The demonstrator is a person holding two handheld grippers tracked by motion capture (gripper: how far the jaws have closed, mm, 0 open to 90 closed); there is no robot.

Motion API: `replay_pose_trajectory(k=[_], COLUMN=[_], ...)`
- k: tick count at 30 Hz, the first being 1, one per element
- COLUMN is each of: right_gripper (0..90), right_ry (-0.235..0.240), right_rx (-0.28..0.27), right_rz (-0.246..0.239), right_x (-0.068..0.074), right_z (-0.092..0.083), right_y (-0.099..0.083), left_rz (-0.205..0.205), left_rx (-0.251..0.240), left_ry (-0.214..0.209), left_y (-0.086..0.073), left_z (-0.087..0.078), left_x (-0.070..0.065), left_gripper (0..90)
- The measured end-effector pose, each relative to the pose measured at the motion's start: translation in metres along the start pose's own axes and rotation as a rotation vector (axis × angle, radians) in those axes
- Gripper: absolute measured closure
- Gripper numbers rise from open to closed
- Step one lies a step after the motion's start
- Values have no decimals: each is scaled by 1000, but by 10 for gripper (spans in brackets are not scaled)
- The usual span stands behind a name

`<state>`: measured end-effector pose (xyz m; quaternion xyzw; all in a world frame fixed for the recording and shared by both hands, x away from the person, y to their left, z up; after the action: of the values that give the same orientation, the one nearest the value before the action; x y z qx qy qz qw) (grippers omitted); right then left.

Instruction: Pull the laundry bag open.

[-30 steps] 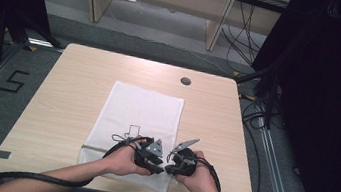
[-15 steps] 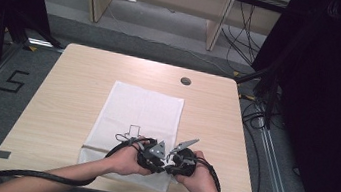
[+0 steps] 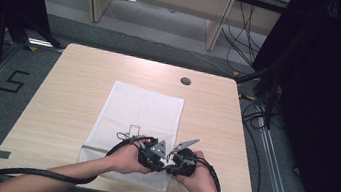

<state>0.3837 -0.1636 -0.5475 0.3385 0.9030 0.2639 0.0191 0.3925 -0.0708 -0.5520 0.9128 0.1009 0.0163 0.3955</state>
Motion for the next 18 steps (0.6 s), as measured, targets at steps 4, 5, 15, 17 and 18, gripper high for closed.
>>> replay_pose_trajectory(k=[4, 5, 15, 17, 18], right_gripper=[900, 900, 900, 900, 900], right_ry=[4, 8, -18, -20, -22], right_rx=[0, 2, 5, 9, 17], right_rz=[10, 16, -9, -11, -14], right_x=[0, 1, 1, 1, 2], right_z=[0, 0, 0, 0, 0], right_y=[0, 0, 0, 0, 1], left_rz=[7, 7, -2, 1, 1], left_rx=[-3, -2, -7, -2, -1], left_ry=[-1, -3, -21, -26, -29], left_y=[1, 1, 2, 2, 2], left_z=[0, 0, -3, -3, -3], left_x=[0, 0, 2, 2, 2], left_gripper=[822, 822, 825, 826, 826])
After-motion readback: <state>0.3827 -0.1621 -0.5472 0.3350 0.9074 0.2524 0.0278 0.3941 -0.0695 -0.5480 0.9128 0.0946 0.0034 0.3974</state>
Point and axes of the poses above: each handheld gripper's, and its own axes: z roughly forward along the jaws, y roughly out of its top, x roughly to its left, the point moved 7 cm from there along z, roughly forward along the jaws, and after that the axes turned 4 degrees about -x, right-handed, at the moved point
